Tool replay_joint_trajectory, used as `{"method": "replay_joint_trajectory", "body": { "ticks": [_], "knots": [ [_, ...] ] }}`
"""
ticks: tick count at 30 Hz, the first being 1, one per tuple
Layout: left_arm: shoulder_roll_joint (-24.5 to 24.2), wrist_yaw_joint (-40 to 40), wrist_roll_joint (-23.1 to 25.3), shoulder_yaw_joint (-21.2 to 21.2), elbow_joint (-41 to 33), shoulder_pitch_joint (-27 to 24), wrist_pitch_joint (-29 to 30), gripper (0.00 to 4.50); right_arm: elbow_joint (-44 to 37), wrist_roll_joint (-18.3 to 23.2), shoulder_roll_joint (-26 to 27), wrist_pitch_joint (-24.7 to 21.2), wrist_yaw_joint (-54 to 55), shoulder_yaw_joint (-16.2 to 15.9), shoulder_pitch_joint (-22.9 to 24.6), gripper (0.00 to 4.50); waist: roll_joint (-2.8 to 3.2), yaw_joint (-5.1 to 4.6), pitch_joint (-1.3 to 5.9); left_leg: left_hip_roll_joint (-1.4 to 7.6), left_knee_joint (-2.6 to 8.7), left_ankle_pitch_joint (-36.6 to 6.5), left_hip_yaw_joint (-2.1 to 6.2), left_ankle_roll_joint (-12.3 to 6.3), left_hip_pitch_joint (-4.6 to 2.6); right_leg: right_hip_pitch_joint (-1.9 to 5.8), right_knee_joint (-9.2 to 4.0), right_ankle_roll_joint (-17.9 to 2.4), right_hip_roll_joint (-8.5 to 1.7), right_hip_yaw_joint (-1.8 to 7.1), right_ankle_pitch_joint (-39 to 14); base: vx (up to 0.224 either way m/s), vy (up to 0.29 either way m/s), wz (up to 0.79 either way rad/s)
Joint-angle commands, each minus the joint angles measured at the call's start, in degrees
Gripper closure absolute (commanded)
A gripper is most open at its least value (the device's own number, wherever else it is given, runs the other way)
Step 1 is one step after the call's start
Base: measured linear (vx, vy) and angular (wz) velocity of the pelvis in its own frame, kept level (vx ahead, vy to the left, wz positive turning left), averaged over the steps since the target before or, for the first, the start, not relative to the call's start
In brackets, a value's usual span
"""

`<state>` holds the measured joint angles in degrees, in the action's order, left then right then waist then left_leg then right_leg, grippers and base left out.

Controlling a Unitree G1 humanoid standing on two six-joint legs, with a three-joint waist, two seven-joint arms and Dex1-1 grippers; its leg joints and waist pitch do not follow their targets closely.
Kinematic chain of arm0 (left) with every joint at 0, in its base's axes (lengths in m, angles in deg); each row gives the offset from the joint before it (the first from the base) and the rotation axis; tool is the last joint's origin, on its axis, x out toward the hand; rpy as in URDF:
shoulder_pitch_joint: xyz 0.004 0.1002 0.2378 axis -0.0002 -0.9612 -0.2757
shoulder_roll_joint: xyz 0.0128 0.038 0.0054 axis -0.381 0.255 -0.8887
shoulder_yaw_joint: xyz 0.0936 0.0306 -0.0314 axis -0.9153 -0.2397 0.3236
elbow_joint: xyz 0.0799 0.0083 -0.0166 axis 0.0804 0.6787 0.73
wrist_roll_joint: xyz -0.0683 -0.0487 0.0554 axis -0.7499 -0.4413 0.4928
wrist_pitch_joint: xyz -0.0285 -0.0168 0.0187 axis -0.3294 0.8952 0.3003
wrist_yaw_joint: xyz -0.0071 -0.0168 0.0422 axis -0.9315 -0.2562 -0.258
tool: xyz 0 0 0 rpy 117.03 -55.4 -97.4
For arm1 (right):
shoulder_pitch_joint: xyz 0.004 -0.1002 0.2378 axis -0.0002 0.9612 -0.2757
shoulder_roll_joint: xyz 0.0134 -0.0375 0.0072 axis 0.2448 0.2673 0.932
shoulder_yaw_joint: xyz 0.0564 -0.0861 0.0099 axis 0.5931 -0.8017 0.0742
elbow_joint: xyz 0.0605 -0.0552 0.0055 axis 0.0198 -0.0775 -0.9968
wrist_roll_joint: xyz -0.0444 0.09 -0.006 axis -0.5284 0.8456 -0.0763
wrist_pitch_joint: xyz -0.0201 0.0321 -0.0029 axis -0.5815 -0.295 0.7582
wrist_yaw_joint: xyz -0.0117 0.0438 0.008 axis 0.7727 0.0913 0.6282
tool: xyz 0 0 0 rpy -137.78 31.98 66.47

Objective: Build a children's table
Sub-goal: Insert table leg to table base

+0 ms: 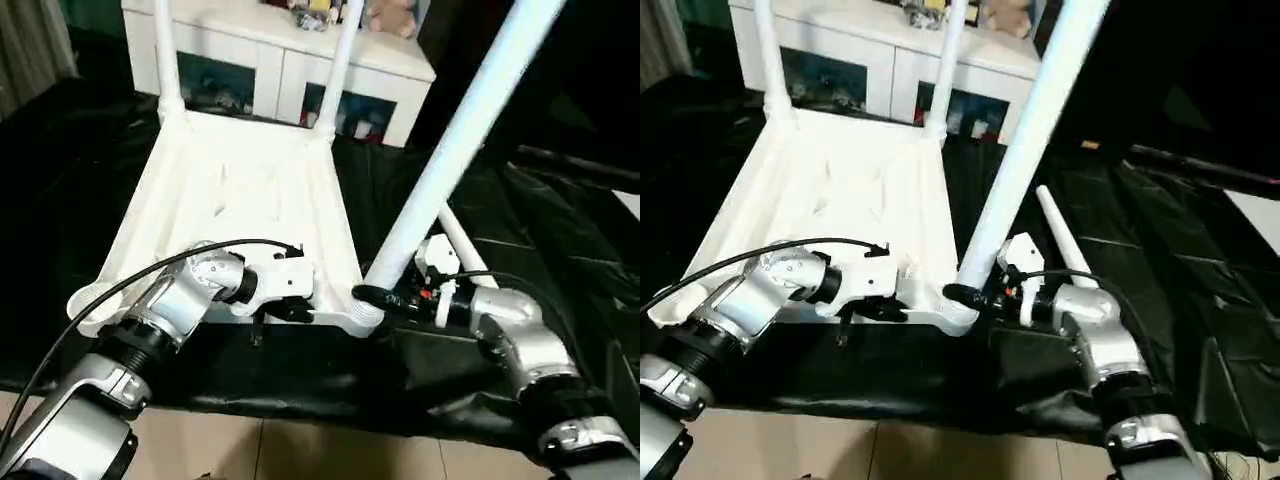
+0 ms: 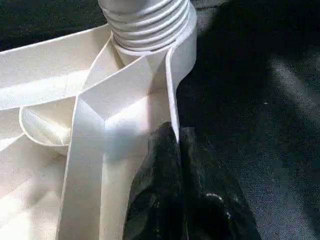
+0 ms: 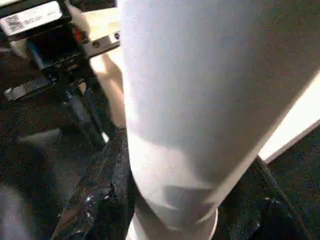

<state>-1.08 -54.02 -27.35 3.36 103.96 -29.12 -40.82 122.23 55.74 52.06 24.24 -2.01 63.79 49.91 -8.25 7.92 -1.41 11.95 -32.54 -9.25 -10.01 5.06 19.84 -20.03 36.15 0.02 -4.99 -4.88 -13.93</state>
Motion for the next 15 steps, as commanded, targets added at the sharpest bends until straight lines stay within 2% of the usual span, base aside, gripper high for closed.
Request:
{"method": "replay_joint_trajectory", "body": {
  "ticks": [1,2,3,5,7,9,10,11,12,13,15],
  "knots": [
    [0.46,-1.14,0.63,-0.44,-0.88,1.46,-0.64,4.5,8.36,-5.67,-1.79,-2.39,7.96,-0.33,2.7,2.64,2.36,-0.43,1.44,2.35,4.74,-27.68,1.28,4.38,-1.12,-0.34,-6.04,-8.42,-4.34,3.14,-19.29,0.0,0.0,0.0],
    [0.48,-1.07,0.62,-0.4,-0.81,1.46,-0.56,4.5,8.49,-5.69,-1.72,-2.37,8.46,-0.18,2.66,2.64,2.3,-0.5,1.47,2.37,4.76,-27.88,1.39,4.4,-1.01,-0.24,-6.05,-8.18,-4.34,3.1,-19.9,0.0,0.0,0.0],
    [0.69,-0.74,0.41,-0.1,-0.52,1.41,0.04,4.5,8.97,-5.83,-1.41,-2.5,10.85,0.46,2.47,2.64,2.56,-0.6,1.45,2.42,4.92,-28.64,1.6,4.53,-0.89,-0.29,-6.16,-7.75,-4.41,3.08,-20.99,0.0,0.0,0.0],
    [0.89,-0.22,0.34,0.18,-0.1,1.37,0.78,4.5,9.84,-5.82,-0.81,-2.84,14.65,1.57,2.05,2.64,2.58,-0.9,1.3,2.38,5.03,-30.03,1.69,4.9,-0.98,-0.66,-6.33,-7.6,-4.38,3.08,-22.46,0.0,0.0,0.0],
    [1.29,0.98,0.34,0.69,0.68,1.29,2.38,4.5,11.4,-5.98,0.39,-3.49,21.69,3.39,1.36,2.64,2.27,-1.45,1.3,2.32,5.03,-31.35,1.94,4.95,-0.86,-0.6,-6.61,-6.95,-4.5,2.89,-25.13,0.0,0.0,0.0],
    [1.55,2.04,0.57,0.96,1.21,1.32,3.69,4.5,12.41,-5.75,1.43,-4.24,25.62,4.63,0.87,2.64,2.45,-2.16,1.45,2.24,5.11,-31.56,2.29,5.25,-0.47,-0.48,-6.71,-6.41,-4.59,2.7,-26.3,0.0,0.0,0.0],
    [1.55,2.04,0.57,0.96,1.21,1.32,3.69,4.5,12.41,-5.75,1.43,-4.24,25.62,4.63,0.87,2.64,2.12,-2.27,1.59,2.24,5.13,-30.44,2.29,5.16,-0.13,-0.25,-6.57,-6.23,-4.56,2.71,-25.4,0.0,0.0,0.0],
    [1.72,2.62,0.65,1.15,1.42,1.31,4.51,4.5,13.19,-5.34,2.06,-4.79,27.65,5.47,0.37,2.64,2.19,-2.43,1.7,2.24,5.21,-28.62,2.22,5.11,0.17,-0.2,-6.31,-6.6,-4.48,2.74,-22.75,0.0,0.0,0.0],
    [1.72,2.62,0.65,1.15,1.42,1.31,4.51,4.5,13.19,-5.34,2.06,-4.79,27.65,5.47,0.37,2.64,2.32,-2.51,1.65,2.25,5.23,-28.38,2.14,5.08,0.11,-0.38,-6.26,-6.87,-4.46,2.76,-21.92,0.0,0.0,0.0],
    [2.06,3.83,0.93,1.42,1.89,1.32,5.84,4.5,15.12,-4.7,2.98,-5.1,30.93,6.39,-1.02,2.64,2.35,-2.79,1.42,2.18,5.12,-30.08,2.0,4.88,-0.31,-0.85,-6.56,-7.01,-4.38,2.74,-22.9,0.0,0.0,0.0],
    [2.35,4.75,1.16,1.58,2.18,1.35,6.65,4.5,16.34,-4.3,3.49,-5.29,32.94,6.92,-2.03,2.64,2.41,-2.88,1.33,2.13,4.99,-31.04,1.98,4.74,-0.64,-1.22,-6.81,-7.21,-4.47,2.81,-24.15,0.0,0.0,0.0]
  ]
}}
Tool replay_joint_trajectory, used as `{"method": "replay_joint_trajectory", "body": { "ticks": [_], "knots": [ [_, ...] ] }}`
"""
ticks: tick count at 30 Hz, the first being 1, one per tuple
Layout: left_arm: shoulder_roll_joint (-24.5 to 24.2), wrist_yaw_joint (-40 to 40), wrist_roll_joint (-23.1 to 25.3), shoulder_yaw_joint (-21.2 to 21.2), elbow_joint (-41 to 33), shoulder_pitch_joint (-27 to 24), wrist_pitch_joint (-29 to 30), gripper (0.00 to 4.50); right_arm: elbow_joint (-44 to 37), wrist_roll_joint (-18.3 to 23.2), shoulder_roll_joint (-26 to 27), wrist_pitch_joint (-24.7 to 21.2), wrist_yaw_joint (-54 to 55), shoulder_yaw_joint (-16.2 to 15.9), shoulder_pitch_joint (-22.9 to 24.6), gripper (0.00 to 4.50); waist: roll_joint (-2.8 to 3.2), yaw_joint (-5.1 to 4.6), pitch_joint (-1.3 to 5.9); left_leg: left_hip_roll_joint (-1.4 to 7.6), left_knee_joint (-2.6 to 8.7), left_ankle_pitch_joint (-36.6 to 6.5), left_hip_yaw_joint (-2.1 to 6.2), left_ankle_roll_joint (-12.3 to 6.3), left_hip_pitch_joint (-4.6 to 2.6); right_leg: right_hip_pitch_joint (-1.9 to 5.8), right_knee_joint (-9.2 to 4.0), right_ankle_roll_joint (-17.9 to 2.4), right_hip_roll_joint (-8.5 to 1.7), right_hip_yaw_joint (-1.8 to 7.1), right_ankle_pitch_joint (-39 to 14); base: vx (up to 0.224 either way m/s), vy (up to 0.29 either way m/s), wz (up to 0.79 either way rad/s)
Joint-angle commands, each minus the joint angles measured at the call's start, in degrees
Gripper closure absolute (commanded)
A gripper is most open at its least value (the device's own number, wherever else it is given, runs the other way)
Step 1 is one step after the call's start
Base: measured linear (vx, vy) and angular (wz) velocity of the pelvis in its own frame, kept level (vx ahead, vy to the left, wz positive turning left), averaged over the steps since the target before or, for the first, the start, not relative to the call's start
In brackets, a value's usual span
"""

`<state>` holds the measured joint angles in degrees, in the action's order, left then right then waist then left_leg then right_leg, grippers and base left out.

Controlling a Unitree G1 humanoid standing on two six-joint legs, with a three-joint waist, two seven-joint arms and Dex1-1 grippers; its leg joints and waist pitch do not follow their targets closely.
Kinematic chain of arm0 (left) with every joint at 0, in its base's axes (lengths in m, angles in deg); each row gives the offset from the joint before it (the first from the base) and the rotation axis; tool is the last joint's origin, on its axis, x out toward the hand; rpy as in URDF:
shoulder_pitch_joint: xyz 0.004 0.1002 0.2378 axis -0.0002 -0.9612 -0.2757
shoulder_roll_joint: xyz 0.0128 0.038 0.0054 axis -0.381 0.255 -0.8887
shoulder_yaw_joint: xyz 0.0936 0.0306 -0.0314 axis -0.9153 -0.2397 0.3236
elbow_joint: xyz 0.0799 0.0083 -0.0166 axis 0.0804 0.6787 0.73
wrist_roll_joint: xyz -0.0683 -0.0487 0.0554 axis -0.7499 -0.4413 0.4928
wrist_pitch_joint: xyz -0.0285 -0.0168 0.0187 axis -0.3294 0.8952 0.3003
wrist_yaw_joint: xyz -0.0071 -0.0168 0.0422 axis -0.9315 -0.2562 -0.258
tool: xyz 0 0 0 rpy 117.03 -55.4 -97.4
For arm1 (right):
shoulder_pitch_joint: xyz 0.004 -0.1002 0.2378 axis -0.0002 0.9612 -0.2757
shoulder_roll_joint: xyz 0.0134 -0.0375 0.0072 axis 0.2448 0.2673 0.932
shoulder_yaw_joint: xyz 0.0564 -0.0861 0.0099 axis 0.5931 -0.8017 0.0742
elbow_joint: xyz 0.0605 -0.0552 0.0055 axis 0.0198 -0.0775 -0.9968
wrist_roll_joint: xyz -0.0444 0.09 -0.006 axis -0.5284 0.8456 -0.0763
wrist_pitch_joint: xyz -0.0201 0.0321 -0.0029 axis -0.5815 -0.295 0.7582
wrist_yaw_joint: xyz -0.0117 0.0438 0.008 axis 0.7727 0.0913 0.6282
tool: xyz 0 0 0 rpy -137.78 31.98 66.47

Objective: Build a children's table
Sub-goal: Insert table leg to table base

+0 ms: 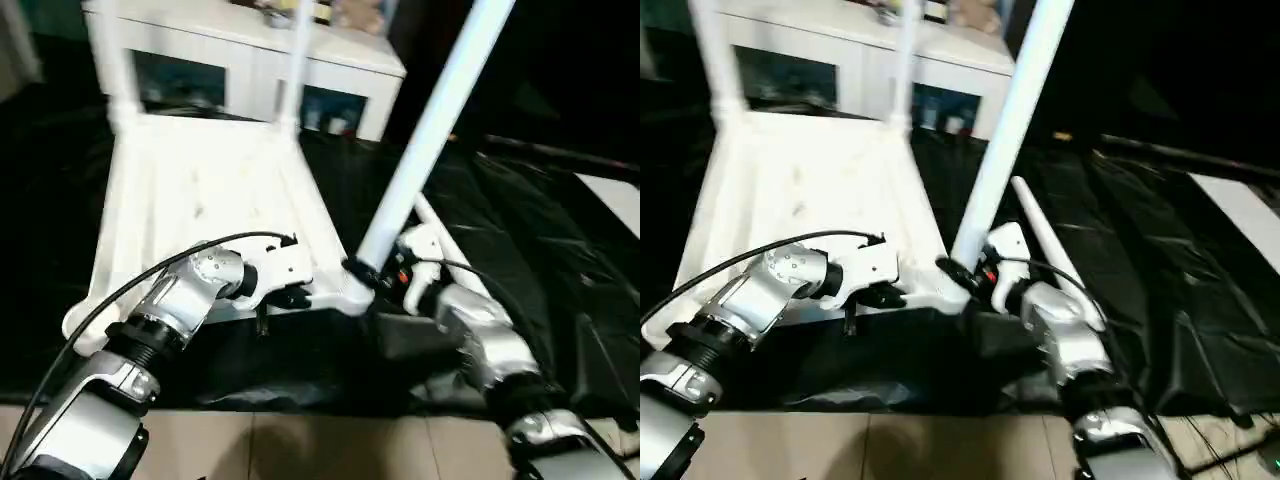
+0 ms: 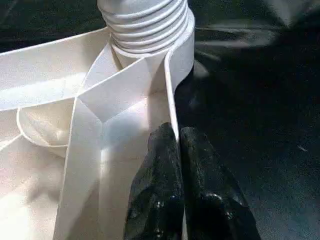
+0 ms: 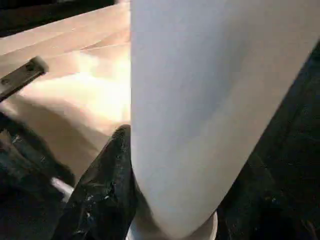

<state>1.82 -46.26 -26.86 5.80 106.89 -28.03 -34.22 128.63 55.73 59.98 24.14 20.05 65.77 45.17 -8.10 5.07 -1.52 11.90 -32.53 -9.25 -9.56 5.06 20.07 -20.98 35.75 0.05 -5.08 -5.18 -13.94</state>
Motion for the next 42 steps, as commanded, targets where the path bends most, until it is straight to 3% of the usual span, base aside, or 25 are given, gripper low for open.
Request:
{"method": "replay_joint_trajectory", "body": {
  "ticks": [1,5,8,11,12,14,15,18,22,25,29,34,36,40,41,42],
  "knots": [
    [0.01,-1.47,0.98,-0.61,-0.39,0.3,1.27,4.5,11.86,-3.64,-3.64,-5.54,13.94,5.75,0.98,2.64,2.25,-0.26,1.41,2.24,5.1,-31.32,1.61,4.96,-0.72,-0.27,-6.23,-7.24,-4.37,3.09,-24.33,0.0,0.0,0.0],
    [0.97,0.49,1.24,-0.15,-0.32,0.24,3.27,4.5,14.08,-3.2,-2.7,-5.42,17.34,6.14,-1.04,2.64,2.41,-0.57,1.43,2.18,5.27,-31.12,1.8,5.36,-0.36,-0.03,-6.26,-6.69,-4.35,2.93,-24.03,0.0,0.0,0.0],
    [3.26,7.33,2.99,0.61,-0.49,0.01,10.81,4.5,18.4,-2.64,0.02,-5.6,25.74,6.92,-5.39,2.64,2.43,-0.65,1.29,2.1,5.4,-31.07,1.65,5.26,-0.51,-0.27,-6.04,-7.15,-4.05,3.0,-21.39,0.0,0.0,0.0],
    [4.78,11.09,4.1,0.86,-0.4,-0.13,14.45,4.5,19.92,-2.29,1.48,-5.52,29.51,7.52,-7.22,2.64,2.39,-0.9,1.1,2.08,5.51,-30.7,1.64,5.64,-0.62,-0.48,-5.91,-7.21,-4.0,2.97,-20.63,0.0,0.0,0.0],
    [7.71,14.53,4.11,1.18,-0.93,-0.57,17.54,4.5,21.48,-1.64,3.22,-4.84,33.4,8.54,-9.13,2.64,2.02,-1.02,1.02,1.99,5.46,-30.43,1.43,5.09,-0.41,-0.46,-6.05,-6.74,-3.89,3.03,-20.01,0.0,0.0,0.0],
    [8.98,15.71,3.92,1.32,-1.33,-0.74,18.74,4.5,22.25,-1.22,3.89,-4.49,34.83,8.99,-9.92,2.64,2.18,-0.98,0.99,1.96,5.4,-30.24,1.32,4.9,-0.69,-0.73,-6.15,-6.64,-3.83,3.09,-19.24,0.0,0.0,0.0],
    [12.25,17.72,3.27,1.66,-2.05,-1.0,21.24,4.5,23.46,-0.62,5.15,-4.07,36.66,9.43,-11.29,2.64,1.93,-0.98,0.97,1.92,5.31,-30.4,1.24,4.53,-0.78,-0.81,-6.24,-6.55,-3.79,3.08,-19.2,0.0,0.0,0.0],
    [16.19,20.04,2.6,1.58,-3.33,-1.1,24.39,4.5,25.25,-0.29,6.66,-3.78,37.74,9.4,-13.12,2.64,1.72,-0.96,1.07,1.86,5.23,-28.39,1.01,3.89,-0.55,-0.62,-6.11,-6.5,-3.71,3.19,-17.13,0.0,0.0,0.0],
    [17.74,20.92,2.43,1.67,-4.36,-0.92,26.12,4.5,26.09,-0.72,7.34,-3.81,38.23,9.06,-14.24,2.64,1.52,-0.91,1.28,1.83,5.11,-25.8,0.78,3.09,-0.32,-0.43,-5.95,-6.34,-3.67,3.24,-15.23,0.0,0.0,0.0],
    [17.4,21.27,2.52,2.0,-3.97,-0.67,26.15,4.5,26.55,-1.06,7.53,-3.68,38.41,9.34,-14.75,2.64,1.22,-0.91,1.36,1.66,4.96,-26.01,0.67,2.62,-0.26,-0.62,-6.42,-5.44,-3.65,3.24,-18.9,0.0,0.0,0.0],
    [16.14,21.17,2.74,2.59,-3.93,-0.52,26.2,4.5,27.41,-1.82,7.72,-2.7,37.42,9.48,-15.65,2.64,1.28,-0.89,1.51,1.79,5.13,-23.63,0.69,2.88,0.03,-0.48,-6.26,-5.29,-3.62,3.23,-17.57,0.0,0.0,0.0],
    [15.01,20.77,2.4,3.08,-4.14,-0.34,24.31,4.5,26.67,-1.7,7.45,-0.53,32.55,9.11,-16.82,2.64,1.32,-1.16,1.6,1.85,5.16,-23.99,0.7,3.09,0.05,-0.44,-6.14,-5.8,-3.57,3.19,-16.33,0.0,0.0,0.0],
    [13.94,20.03,2.07,3.46,-4.8,-0.28,23.01,4.5,25.57,-1.56,6.68,0.14,30.14,8.93,-17.55,2.08,1.33,-1.22,1.77,1.83,5.08,-23.17,0.61,2.77,0.22,-0.25,-6.06,-6.15,-3.59,3.22,-15.26,0.0,0.0,0.0],
    [12.33,19.25,2.13,3.85,-4.92,0.04,21.55,4.5,24.02,-1.58,5.33,0.71,26.94,9.07,-18.32,1.77,1.47,-0.83,2.3,1.99,4.56,-17.5,0.08,2.26,-0.04,-0.13,-5.08,-8.56,-3.34,3.29,-5.95,0.0,0.0,0.0],
    [11.79,19.03,2.14,3.95,-4.93,0.21,21.32,4.5,23.45,-1.64,4.84,0.74,25.87,9.03,-18.51,1.77,0.92,-0.65,2.63,1.74,4.05,-13.39,-0.26,1.14,0.35,0.33,-4.26,-9.5,-3.12,3.31,-0.55,0.0,0.0,0.0],
    [10.81,18.63,1.91,4.24,-4.59,0.69,20.48,4.5,22.01,-1.47,3.82,0.74,23.49,9.19,-18.71,1.64,0.96,-0.43,2.57,1.56,3.9,-8.78,-0.38,-0.36,0.88,0.76,-3.67,-10.19,-3.06,3.31,4.02,0.0,0.0,0.0]
  ]
}}
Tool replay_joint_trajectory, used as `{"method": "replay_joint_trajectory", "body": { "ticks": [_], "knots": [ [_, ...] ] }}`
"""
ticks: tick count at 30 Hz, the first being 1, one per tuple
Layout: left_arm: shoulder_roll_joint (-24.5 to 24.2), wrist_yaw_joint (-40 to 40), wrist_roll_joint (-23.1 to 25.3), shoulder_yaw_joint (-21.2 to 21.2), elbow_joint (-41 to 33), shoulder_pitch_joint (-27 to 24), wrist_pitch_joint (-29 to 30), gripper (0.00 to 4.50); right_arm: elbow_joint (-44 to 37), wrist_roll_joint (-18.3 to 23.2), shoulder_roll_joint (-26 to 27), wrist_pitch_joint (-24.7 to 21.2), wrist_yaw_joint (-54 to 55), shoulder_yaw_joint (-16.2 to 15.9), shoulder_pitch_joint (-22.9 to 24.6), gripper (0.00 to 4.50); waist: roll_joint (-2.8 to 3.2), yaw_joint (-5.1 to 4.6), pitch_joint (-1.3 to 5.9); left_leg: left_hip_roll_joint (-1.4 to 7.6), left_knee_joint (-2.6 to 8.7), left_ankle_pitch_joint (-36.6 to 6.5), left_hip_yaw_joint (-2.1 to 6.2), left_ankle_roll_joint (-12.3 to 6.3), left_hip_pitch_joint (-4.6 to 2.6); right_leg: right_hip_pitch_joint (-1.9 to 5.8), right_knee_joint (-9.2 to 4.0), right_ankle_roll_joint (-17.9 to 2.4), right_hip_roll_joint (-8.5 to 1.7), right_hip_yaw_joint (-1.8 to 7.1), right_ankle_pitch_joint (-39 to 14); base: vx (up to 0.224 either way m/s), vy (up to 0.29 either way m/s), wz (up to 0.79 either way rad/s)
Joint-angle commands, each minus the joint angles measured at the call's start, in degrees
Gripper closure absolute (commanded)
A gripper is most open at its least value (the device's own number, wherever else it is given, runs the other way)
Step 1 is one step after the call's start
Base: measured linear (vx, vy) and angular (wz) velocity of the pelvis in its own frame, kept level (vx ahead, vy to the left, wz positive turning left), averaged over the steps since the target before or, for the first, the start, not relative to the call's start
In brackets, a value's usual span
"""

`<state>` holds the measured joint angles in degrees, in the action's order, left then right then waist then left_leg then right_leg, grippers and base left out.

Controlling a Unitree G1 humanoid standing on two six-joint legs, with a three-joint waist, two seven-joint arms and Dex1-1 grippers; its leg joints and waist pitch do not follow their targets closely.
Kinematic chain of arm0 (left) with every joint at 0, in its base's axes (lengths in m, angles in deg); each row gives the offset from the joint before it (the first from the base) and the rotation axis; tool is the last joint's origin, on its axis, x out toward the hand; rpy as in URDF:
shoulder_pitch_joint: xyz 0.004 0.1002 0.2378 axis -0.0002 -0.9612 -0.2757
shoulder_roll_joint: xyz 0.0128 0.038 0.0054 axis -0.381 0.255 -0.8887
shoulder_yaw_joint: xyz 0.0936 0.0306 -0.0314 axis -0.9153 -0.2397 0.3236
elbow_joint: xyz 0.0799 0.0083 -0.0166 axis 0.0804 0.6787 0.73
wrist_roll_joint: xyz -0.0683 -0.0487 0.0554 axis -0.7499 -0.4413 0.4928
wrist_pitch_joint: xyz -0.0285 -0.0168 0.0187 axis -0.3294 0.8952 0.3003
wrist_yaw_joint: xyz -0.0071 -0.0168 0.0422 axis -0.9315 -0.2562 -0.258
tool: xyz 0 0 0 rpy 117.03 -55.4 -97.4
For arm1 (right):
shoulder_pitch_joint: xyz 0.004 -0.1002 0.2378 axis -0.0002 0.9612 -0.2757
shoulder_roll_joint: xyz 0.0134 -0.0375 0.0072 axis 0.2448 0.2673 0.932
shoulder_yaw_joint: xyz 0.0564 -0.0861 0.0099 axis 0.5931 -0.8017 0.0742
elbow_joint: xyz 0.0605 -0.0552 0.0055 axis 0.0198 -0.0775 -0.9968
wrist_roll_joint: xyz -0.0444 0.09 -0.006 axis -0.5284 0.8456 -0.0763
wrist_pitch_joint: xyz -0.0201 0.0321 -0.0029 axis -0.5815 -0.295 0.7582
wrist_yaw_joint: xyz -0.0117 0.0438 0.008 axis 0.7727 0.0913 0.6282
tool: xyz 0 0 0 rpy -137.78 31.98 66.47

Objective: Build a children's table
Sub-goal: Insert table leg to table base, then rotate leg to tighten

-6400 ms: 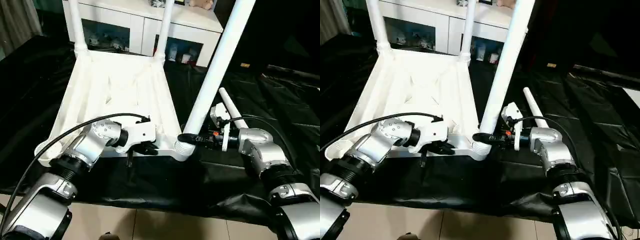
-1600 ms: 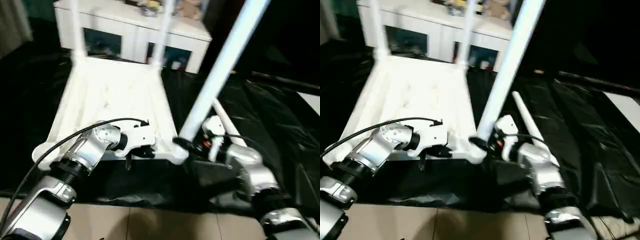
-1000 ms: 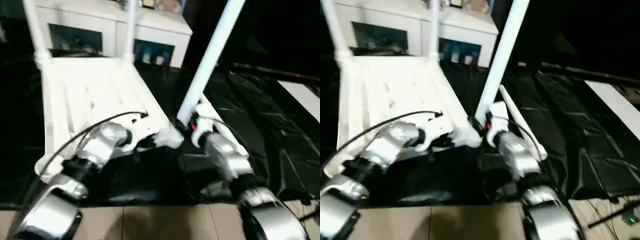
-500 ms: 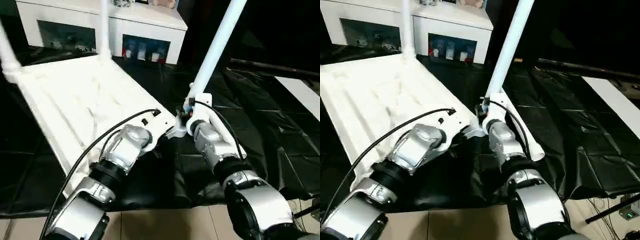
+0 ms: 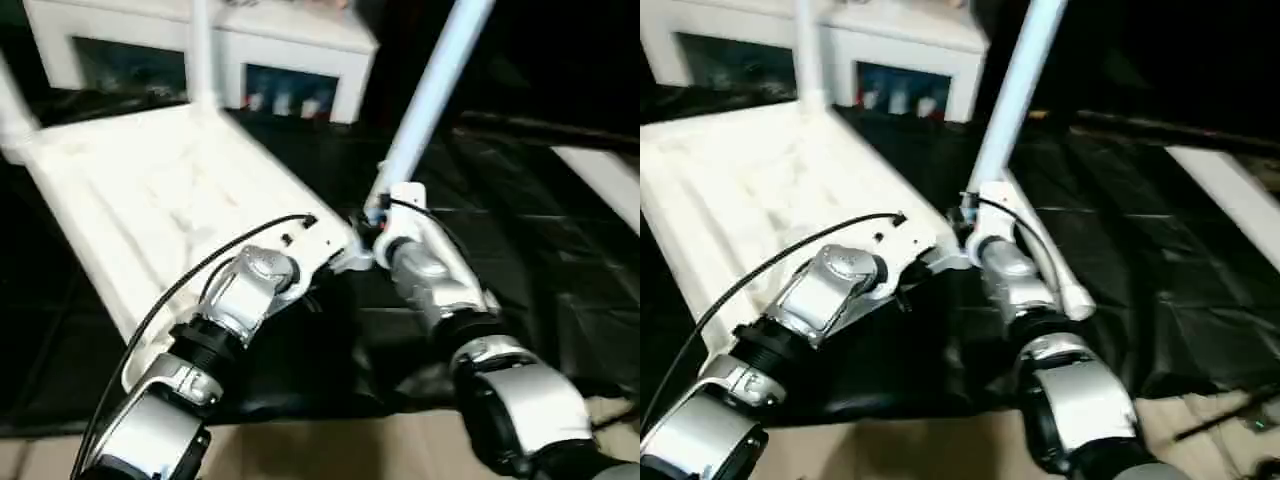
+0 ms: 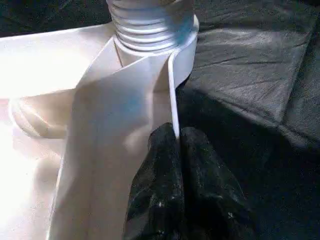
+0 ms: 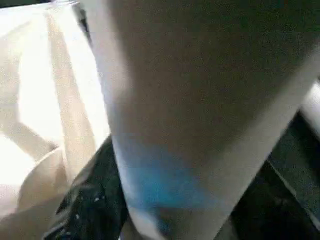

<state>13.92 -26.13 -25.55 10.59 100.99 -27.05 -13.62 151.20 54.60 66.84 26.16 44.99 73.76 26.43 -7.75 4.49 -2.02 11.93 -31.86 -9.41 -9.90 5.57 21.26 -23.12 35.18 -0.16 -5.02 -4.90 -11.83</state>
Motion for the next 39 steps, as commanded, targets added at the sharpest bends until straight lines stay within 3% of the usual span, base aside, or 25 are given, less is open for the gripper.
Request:
{"method": "replay_joint_trajectory", "body": {
  "ticks": [1,4,6,8,12,20,24,27,29,30,34,39],
  "knots": [
    [-1.71,-1.59,0.44,-0.38,1.61,0.01,-0.62,4.5,-1.49,-0.49,-3.64,-1.31,-2.74,1.02,0.07,1.51,0.8,0.3,2.98,1.48,3.16,-7.36,-0.11,-1.48,-0.31,2.9,-3.06,-10.22,-3.08,3.0,3.13,0.0,0.0,0.0],
    [-2.51,-1.76,0.09,-0.08,2.23,0.55,-1.6,4.5,-3.64,-0.67,-4.79,-1.51,-5.33,0.66,0.35,1.26,0.82,0.68,3.1,1.4,2.71,-2.11,-0.36,-3.19,-0.6,3.19,-2.46,-11.76,-2.89,3.02,8.97,0.0,0.0,0.0],
    [-3.24,-2.53,-0.04,0.07,2.69,0.8,-2.83,4.5,-6.83,-0.2,-5.84,-2.22,-8.5,0.25,1.25,1.26,0.82,0.77,3.03,1.43,2.63,-1.98,-0.45,-3.55,-0.74,3.25,-2.43,-12.6,-3.05,3.04,8.86,0.0,0.0,0.0],
    [-3.83,-3.2,-0.15,0.09,2.66,0.87,-3.3,4.5,-9.6,0.37,-6.62,-2.98,-11.48,-0.07,2.23,0.98,0.82,0.97,2.91,1.53,2.65,-2.48,-0.38,-3.58,-0.78,3.45,-2.54,-12.42,-3.03,3.04,8.14,0.0,0.0,0.0],
    [-6.11,-6.89,-1.02,-0.5,2.37,0.58,-6.22,4.5,-20.36,0.95,-10.39,-6.25,-23.47,-3.52,7.84,0.61,0.86,1.04,2.73,1.52,2.7,-3.53,-0.27,-3.29,-0.79,3.62,-2.79,-12.18,-2.99,3.07,6.73,0.0,0.0,0.0],
    [-9.55,-12.71,-1.91,-1.89,1.44,-0.91,-11.97,4.5,-28.29,1.53,-15.71,-8.22,-33.74,-5.91,14.33,0.61,0.76,1.11,2.76,1.58,2.54,-4.6,-0.2,-3.19,-0.82,3.65,-2.72,-13.28,-3.07,3.08,5.33,0.0,0.0,0.0],
    [-12.11,-22.75,-5.19,-4.04,-4.33,-4.0,-17.9,4.5,-32.27,0.94,-18.01,-9.2,-37.71,-6.95,17.55,0.61,0.63,1.21,2.76,1.79,2.52,-4.58,-0.14,-3.03,-0.85,3.68,-2.61,-13.6,-3.29,3.06,4.42,0.0,0.0,0.0],
    [-12.71,-24.99,-5.85,-4.76,-6.17,-4.91,-17.68,4.5,-32.81,0.94,-18.61,-8.82,-40.0,-7.49,18.33,0.61,0.7,1.32,2.68,1.73,2.4,-4.46,-0.42,-3.36,-1.15,3.29,-2.52,-14.18,-2.95,3.08,5.3,0.0,0.0,0.0],
    [-13.06,-26.19,-6.08,-5.35,-6.93,-5.46,-18.53,4.5,-33.13,0.82,-19.29,-8.15,-42.52,-8.36,19.09,0.61,0.44,1.5,2.58,1.83,2.5,-6.19,-0.33,-2.91,-0.99,3.34,-2.72,-13.69,-3.19,3.04,1.96,0.0,0.0,0.0],
    [-13.12,-26.58,-6.3,-5.46,-7.08,-5.59,-18.88,4.5,-33.31,0.77,-19.54,-7.96,-43.41,-8.71,19.37,0.61,0.6,1.72,2.54,1.9,2.56,-7.07,-0.3,-2.48,-1.11,3.25,-2.85,-13.31,-3.3,3.05,0.31,0.0,0.0,0.0],
    [-13.18,-27.09,-6.36,-5.16,-7.72,-5.92,-19.14,4.5,-36.4,1.35,-20.67,-9.63,-48.54,-10.33,21.36,0.61,0.09,2.2,2.54,1.89,2.43,-6.41,-0.44,-2.78,-1.26,3.17,-2.76,-12.96,-3.23,3.07,0.69,0.0,0.0,0.0],
    [-13.49,-27.66,-6.28,-5.0,-8.19,-6.21,-19.23,4.5,-34.11,-0.69,-20.6,-7.14,-48.55,-11.05,20.97,0.61,0.0,2.42,2.53,1.85,2.45,-6.86,-0.34,-1.92,-1.06,3.12,-2.86,-11.96,-3.44,3.02,-2.02,0.0,0.0,0.0]
  ]
}}
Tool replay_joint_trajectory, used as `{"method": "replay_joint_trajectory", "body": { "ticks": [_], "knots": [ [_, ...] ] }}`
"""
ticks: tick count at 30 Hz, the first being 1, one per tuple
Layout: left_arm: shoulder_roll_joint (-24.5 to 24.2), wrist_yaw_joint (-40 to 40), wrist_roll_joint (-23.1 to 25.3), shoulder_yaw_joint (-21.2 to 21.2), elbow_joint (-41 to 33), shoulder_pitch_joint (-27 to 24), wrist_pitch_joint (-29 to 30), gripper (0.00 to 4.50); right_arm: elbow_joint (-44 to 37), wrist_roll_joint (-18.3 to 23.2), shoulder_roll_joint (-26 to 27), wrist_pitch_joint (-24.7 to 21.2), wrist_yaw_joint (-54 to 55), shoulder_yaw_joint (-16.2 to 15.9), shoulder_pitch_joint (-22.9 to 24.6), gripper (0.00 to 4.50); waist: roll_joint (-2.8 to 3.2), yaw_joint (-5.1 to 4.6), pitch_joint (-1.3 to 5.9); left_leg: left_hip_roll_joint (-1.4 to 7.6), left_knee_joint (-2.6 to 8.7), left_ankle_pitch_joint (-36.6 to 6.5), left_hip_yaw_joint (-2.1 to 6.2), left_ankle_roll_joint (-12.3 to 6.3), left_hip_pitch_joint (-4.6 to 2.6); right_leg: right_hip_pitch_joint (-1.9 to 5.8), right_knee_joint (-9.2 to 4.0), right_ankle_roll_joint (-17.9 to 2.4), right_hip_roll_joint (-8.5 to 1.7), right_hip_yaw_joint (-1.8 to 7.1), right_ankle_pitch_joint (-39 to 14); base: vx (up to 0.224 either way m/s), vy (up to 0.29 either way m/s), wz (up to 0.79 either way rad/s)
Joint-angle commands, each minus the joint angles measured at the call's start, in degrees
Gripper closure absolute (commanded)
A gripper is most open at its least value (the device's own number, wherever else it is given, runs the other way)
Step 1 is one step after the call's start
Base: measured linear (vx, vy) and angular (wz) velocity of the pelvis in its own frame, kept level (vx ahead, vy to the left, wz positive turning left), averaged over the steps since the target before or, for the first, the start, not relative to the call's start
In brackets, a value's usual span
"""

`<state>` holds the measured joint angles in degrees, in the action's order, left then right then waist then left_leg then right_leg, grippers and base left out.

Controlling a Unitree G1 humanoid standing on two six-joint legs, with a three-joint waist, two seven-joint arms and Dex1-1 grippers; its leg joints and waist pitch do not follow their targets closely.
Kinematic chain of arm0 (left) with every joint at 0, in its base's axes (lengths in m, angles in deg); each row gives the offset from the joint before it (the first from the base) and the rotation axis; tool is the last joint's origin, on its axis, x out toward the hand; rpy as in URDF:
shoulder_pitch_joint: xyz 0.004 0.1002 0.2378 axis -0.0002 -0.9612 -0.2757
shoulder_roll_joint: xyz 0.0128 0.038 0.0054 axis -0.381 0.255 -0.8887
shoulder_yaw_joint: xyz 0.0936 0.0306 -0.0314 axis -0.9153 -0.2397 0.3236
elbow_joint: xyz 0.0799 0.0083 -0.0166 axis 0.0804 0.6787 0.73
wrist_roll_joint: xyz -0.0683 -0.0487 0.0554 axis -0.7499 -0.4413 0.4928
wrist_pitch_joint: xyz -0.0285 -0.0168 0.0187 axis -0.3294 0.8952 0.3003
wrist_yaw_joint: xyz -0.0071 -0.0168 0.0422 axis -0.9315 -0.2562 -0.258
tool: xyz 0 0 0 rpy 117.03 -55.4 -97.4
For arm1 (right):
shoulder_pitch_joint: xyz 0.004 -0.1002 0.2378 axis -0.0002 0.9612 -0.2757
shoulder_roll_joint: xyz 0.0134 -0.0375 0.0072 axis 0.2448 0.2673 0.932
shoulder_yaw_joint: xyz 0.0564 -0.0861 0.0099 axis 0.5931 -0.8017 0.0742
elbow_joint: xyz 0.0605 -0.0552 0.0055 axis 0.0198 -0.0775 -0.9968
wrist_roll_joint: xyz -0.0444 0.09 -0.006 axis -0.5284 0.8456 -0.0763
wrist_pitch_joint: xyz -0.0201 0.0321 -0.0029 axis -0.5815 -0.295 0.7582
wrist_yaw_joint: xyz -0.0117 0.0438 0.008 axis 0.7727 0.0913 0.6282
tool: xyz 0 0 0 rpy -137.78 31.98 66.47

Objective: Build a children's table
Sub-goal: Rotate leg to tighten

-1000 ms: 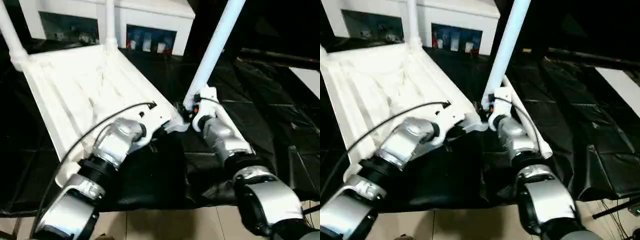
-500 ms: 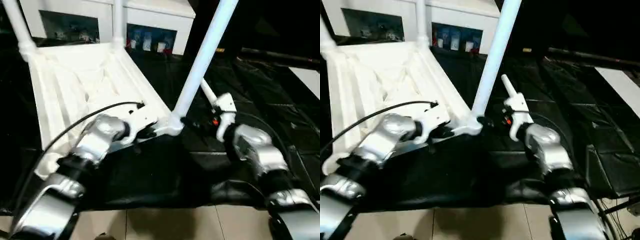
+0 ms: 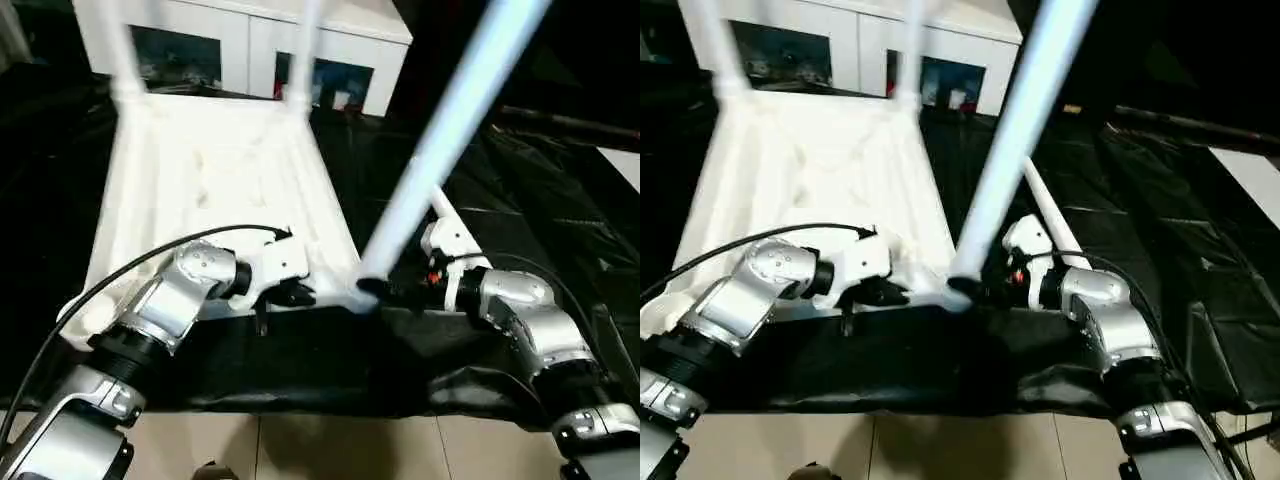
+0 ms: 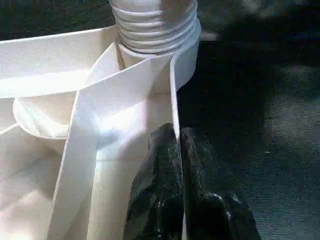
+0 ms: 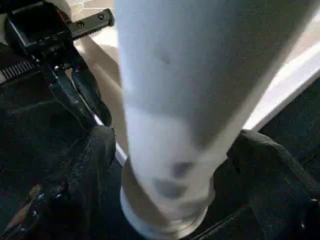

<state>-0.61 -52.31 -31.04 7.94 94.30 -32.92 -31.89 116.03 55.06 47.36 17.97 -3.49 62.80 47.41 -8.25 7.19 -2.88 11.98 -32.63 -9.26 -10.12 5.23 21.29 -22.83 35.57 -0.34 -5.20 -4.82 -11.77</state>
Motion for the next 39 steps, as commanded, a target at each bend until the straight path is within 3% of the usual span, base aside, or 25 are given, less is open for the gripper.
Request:
{"method": "replay_joint_trajectory", "body": {
  "ticks": [1,5,6,10,11,17,33,36,39],
  "knots": [
    [0.98,-1.61,-0.78,-2.32,-1.65,-0.41,-0.93,4.5,1.61,-1.49,-1.1,1.56,-0.09,-0.24,-0.12,0.61,0.42,-0.27,3.41,1.76,3.19,-7.15,-0.14,-1.45,-1.07,2.82,-3.27,-11.62,-3.26,2.94,-2.41,0.0,0.0,0.0],
    [0.88,-1.86,-0.78,-2.37,-2.08,-0.55,-0.79,4.5,3.14,-2.62,-1.12,2.65,-0.33,-0.78,-0.3,0.61,0.19,-0.28,3.45,1.7,3.12,-7.83,-0.07,-0.84,-0.9,2.82,-3.33,-10.82,-3.28,2.94,-4.19,0.0,0.0,0.0],
    [0.9,-1.92,-0.75,-2.32,-2.11,-0.58,-0.81,4.5,3.46,-2.81,-1.06,2.86,-0.29,-0.84,-0.35,0.87,0.22,-0.28,3.44,1.67,3.13,-7.66,-0.03,-0.87,-0.85,2.85,-3.28,-10.77,-3.26,2.93,-4.11,0.0,0.0,0.0],
    [0.95,-2.15,-0.62,-2.07,-2.23,-0.68,-0.87,4.5,5.33,-3.07,-0.34,3.91,-0.25,-0.66,-0.76,1.0,0.08,-0.29,3.62,1.65,2.91,-5.95,-0.04,-1.6,-0.8,2.93,-2.95,-11.13,-3.21,2.91,-1.9,0.0,0.0,0.0],
    [0.93,-2.17,-0.6,-2.02,-2.18,-0.69,-0.93,4.5,5.84,-3.01,-0.12,4.29,-0.24,-0.57,-0.94,1.24,0.07,-0.31,3.62,1.61,2.86,-5.59,-0.07,-1.8,-0.87,2.87,-2.92,-11.35,-3.12,2.89,-1.32,0.0,0.0,0.0],
    [0.71,-2.25,-0.45,-2.01,-1.86,-0.72,-1.3,4.5,7.86,-2.57,1.02,5.81,-0.27,0.21,-1.78,1.7,0.16,-0.62,3.52,1.69,2.97,-7.69,0.06,-1.17,-0.79,2.83,-3.06,-11.36,-3.18,2.86,-3.65,0.0,0.0,0.0],
    [0.76,-2.73,-0.04,-2.72,-1.68,-1.1,-0.51,4.5,11.15,-2.59,3.29,7.69,1.92,1.21,0.4,1.86,0.53,-0.82,3.64,1.64,2.88,-7.81,0.12,-0.99,-0.81,2.95,-2.8,-12.27,-3.13,2.86,-1.59,0.0,0.0,0.0],
    [2.03,-1.3,-0.06,-2.54,-1.37,-1.14,1.35,4.5,12.9,-2.49,4.67,7.1,6.52,2.66,0.48,1.86,0.71,-0.9,3.46,1.72,3.12,-10.08,0.17,-0.14,-0.93,2.78,-3.1,-12.06,-3.23,2.86,-4.55,0.0,0.0,0.0],
    [6.07,4.04,1.15,-2.45,0.62,-0.5,5.59,4.5,17.2,-2.36,8.71,5.19,18.42,5.76,-0.38,1.86,0.76,-1.37,3.24,1.75,3.55,-15.6,0.55,2.21,-0.95,2.54,-4.04,-10.03,-3.5,2.84,-13.51,0.0,0.0,0.0]
  ]
}}
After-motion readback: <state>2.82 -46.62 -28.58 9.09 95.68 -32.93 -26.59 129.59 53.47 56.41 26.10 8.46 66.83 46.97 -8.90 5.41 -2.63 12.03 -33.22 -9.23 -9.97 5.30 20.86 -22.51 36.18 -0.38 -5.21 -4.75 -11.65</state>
